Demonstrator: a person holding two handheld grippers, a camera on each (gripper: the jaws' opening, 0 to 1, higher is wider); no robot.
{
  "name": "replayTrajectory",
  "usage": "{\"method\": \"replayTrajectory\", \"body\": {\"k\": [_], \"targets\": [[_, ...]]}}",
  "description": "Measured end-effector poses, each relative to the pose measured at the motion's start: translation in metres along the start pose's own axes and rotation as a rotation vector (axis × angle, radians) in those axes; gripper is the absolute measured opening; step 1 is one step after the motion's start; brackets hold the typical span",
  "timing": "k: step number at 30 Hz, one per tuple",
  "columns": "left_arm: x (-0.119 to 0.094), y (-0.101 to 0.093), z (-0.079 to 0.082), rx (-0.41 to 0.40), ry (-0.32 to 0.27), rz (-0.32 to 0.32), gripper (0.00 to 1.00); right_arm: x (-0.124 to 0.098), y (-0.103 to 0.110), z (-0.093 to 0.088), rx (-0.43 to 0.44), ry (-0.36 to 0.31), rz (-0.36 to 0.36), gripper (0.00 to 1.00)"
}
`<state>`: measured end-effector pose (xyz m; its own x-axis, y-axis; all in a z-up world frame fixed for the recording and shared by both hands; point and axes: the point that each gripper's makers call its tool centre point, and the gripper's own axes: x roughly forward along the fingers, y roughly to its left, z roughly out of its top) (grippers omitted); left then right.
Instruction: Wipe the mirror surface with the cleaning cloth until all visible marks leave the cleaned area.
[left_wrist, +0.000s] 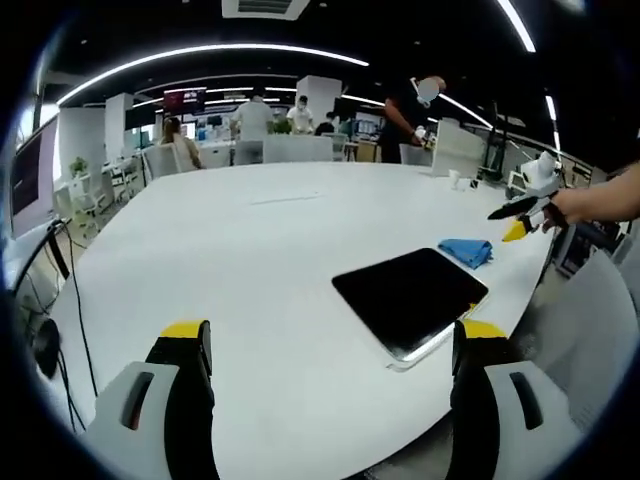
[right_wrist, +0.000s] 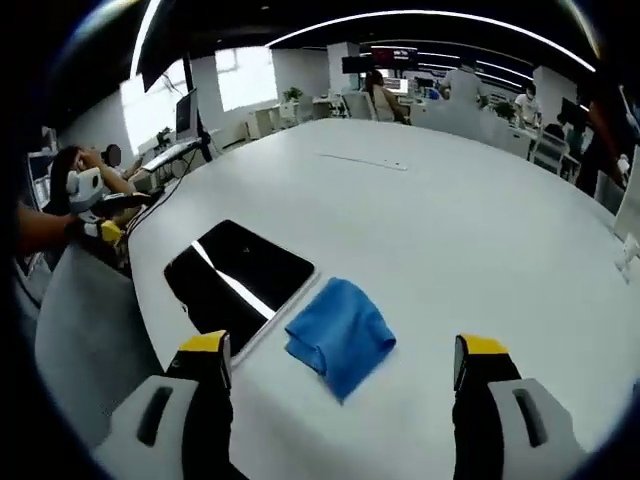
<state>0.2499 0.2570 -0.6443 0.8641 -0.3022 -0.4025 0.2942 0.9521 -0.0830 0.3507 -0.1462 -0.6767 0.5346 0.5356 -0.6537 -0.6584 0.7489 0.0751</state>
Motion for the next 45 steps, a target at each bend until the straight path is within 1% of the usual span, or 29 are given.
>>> {"method": "replayTrajectory", "body": {"k": [1,3,5,6,7,8,9,10,12,13,15,16,17,19,21,23,25,26,29,33,36,39,43,45], "targets": [[-0.001,0.001,0.001,0.001,-0.007,-0.001,0.99,-0.003,-0.001,-0.002,0.013,-0.017,0.002,0.95],[-0.002,0.004,0.002,0.008,-0.010,0.001,0.99,-0.010,-0.002,-0.013,0.021,-0.017,0.002,0.98],[-0.002,0.006,-0.001,0.017,0.023,-0.009,0.99,-0.013,-0.003,-0.027,0.070,-0.014,0.003,0.98],[-0.002,0.005,-0.001,-0.002,0.023,-0.027,0.99,-0.014,-0.006,-0.033,0.088,-0.011,-0.009,0.98],[-0.003,0.003,0.000,-0.017,0.022,-0.041,0.99,-0.016,-0.008,-0.036,0.087,-0.017,-0.014,0.98],[-0.004,0.003,0.002,-0.010,0.023,-0.037,0.99,-0.018,-0.008,-0.034,0.079,-0.060,-0.013,0.98],[-0.004,0.004,0.003,0.002,0.026,-0.032,0.99,-0.020,-0.007,-0.033,0.078,-0.077,-0.009,0.98],[-0.005,0.004,0.003,0.007,0.028,-0.028,0.99,-0.021,-0.008,-0.035,0.086,-0.081,-0.010,0.98],[-0.006,0.006,0.006,-0.003,0.016,-0.024,0.99,-0.023,-0.008,-0.039,0.131,-0.073,-0.020,0.98],[-0.006,0.006,0.007,-0.010,0.013,-0.023,0.99,-0.023,-0.007,-0.038,0.121,-0.089,-0.017,0.98],[-0.008,0.004,0.006,-0.005,0.016,-0.032,0.99,-0.023,-0.009,-0.040,0.122,-0.091,-0.030,0.98],[-0.008,0.003,0.006,-0.018,0.015,-0.037,0.99,-0.023,-0.009,-0.040,0.127,-0.094,-0.030,0.98],[-0.008,0.002,0.006,-0.021,0.018,-0.039,0.99,-0.023,-0.010,-0.039,0.126,-0.110,-0.038,0.98],[-0.008,0.002,0.006,-0.011,0.020,-0.036,0.99,-0.023,-0.010,-0.040,0.123,-0.105,-0.044,0.98],[-0.007,0.001,0.007,-0.019,0.015,-0.039,0.99,-0.022,-0.009,-0.042,0.123,-0.102,-0.041,0.98],[-0.007,0.000,0.012,-0.012,-0.001,-0.030,0.99,-0.025,-0.006,-0.040,0.113,-0.103,-0.042,0.98],[-0.009,0.000,0.013,-0.010,0.000,-0.029,0.99,-0.025,-0.007,-0.038,0.106,-0.116,-0.050,0.98],[-0.009,0.000,0.014,-0.009,0.001,-0.028,0.99,-0.025,-0.005,-0.037,0.106,-0.119,-0.042,0.98],[-0.009,0.002,0.013,-0.001,0.002,-0.018,0.99,-0.024,-0.003,-0.034,0.090,-0.116,-0.051,0.98],[-0.009,0.003,0.014,-0.013,-0.001,-0.008,0.99,-0.022,-0.003,-0.034,0.109,-0.108,-0.050,0.98],[-0.010,0.005,0.010,0.018,0.026,0.012,0.99,-0.022,-0.002,-0.033,0.117,-0.109,-0.051,0.98],[-0.013,0.007,0.016,0.002,0.007,0.017,0.99,-0.021,0.000,-0.033,0.111,-0.106,-0.050,0.98],[-0.015,0.009,0.018,-0.011,0.012,0.024,0.99,-0.022,0.004,-0.032,0.111,-0.108,-0.045,0.98],[-0.018,0.009,0.018,-0.009,0.020,0.030,0.99,-0.021,0.009,-0.035,0.130,-0.090,-0.034,0.98]]}}
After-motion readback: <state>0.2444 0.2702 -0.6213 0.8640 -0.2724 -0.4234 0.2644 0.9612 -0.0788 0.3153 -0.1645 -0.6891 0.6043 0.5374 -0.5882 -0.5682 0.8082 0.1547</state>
